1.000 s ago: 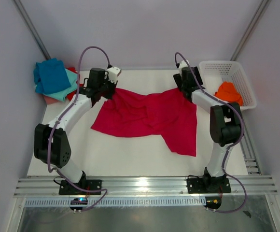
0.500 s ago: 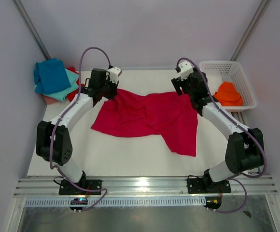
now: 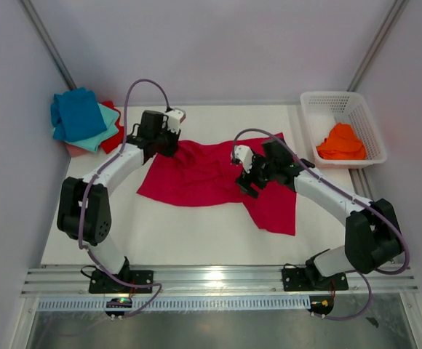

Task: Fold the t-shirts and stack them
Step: Flatten the tshirt out

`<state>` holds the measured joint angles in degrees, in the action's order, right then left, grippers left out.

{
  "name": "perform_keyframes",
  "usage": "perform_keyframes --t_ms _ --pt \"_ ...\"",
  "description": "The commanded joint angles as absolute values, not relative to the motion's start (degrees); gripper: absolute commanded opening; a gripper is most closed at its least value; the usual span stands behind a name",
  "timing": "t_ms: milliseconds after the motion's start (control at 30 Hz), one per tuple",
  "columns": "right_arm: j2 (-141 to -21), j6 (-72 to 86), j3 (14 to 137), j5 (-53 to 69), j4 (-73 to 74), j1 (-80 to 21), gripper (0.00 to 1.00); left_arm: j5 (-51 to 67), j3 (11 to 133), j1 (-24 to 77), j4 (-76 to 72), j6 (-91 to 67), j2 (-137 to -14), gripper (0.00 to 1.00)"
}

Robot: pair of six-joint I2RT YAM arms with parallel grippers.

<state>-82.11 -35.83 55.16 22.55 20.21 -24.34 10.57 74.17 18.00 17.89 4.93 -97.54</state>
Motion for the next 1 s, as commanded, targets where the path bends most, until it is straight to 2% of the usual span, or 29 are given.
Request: perform_keyframes --t_ms 0,200,600,967 --pt "-80.07 -39.55 54.76 27.68 24.08 -27.15 0.83 11.6 73.21 18.37 14.85 5.01 -97.29 0.0" --pt "-85.07 -38.5 57.83 27.6 23.21 -32.51 0.83 11.78 73.74 18.89 15.47 5.19 -98.0 0.0" --pt "-101.59 -34.45 69.96 17.23 18.72 -39.37 0.81 11.6 74.18 19.78 16.26 5.62 -97.91 0.0" --pt "-104.94 -33.57 71.46 13.89 17.58 -39.55 0.81 11.42 73.39 19.78 15.73 6.15 -97.29 0.0"
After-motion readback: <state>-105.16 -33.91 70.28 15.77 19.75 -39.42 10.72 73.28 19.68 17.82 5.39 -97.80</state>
